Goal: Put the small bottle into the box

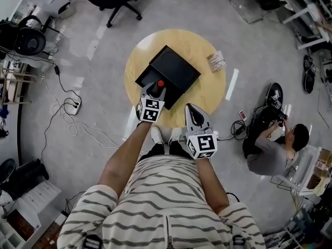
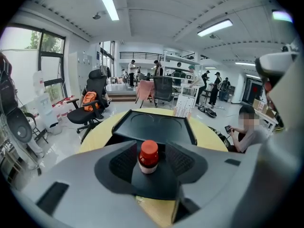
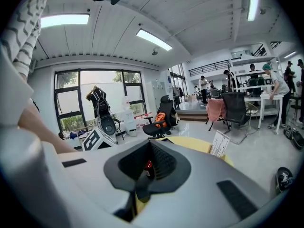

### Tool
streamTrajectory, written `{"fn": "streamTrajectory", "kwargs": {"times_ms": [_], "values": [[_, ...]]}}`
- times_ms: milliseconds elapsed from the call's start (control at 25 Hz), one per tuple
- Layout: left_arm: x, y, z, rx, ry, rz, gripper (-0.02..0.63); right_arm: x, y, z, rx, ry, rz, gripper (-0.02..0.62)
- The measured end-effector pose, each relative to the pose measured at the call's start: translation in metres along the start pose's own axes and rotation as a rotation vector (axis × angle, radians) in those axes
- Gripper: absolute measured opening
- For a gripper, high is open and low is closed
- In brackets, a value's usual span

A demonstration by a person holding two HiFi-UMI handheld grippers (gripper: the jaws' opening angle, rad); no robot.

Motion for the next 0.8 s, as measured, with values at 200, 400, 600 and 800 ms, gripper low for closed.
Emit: {"fn": "streamTrajectory", "kwargs": {"times_ms": [200,400,600,800], "values": [[0.004,0.018,-0.008,0.03,0.026,-0.019,0.172,-0.001,0.006,-0.002,0.004,0.01,-0.007,0.018],[0.008,0.037,-0.014,0.051,0.037,0.006,0.152,-0.003,0.002,-0.01,0.018,0.024,-0.007,0.018],[0.013,0.057,-0.021,0.094,0.021,0.01,0.108,-0.008,0.003,-0.011,0.024,0.038,-0.015,0.018],[0.012,0.075,-0.033,0.135,0.027,-0.007,0.074,-0.011,0.003,-0.019,0.035,0.053,-0.025,0.018]]}}
Point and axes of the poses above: the fingertips, and each gripper's own axes: y backward along the fingers, x to its right, z out of its underside, the point moved 1 cm from there along y, backward along the fingers, and after that the axes turned 6 degrees about -z, right-handed, at the moved point
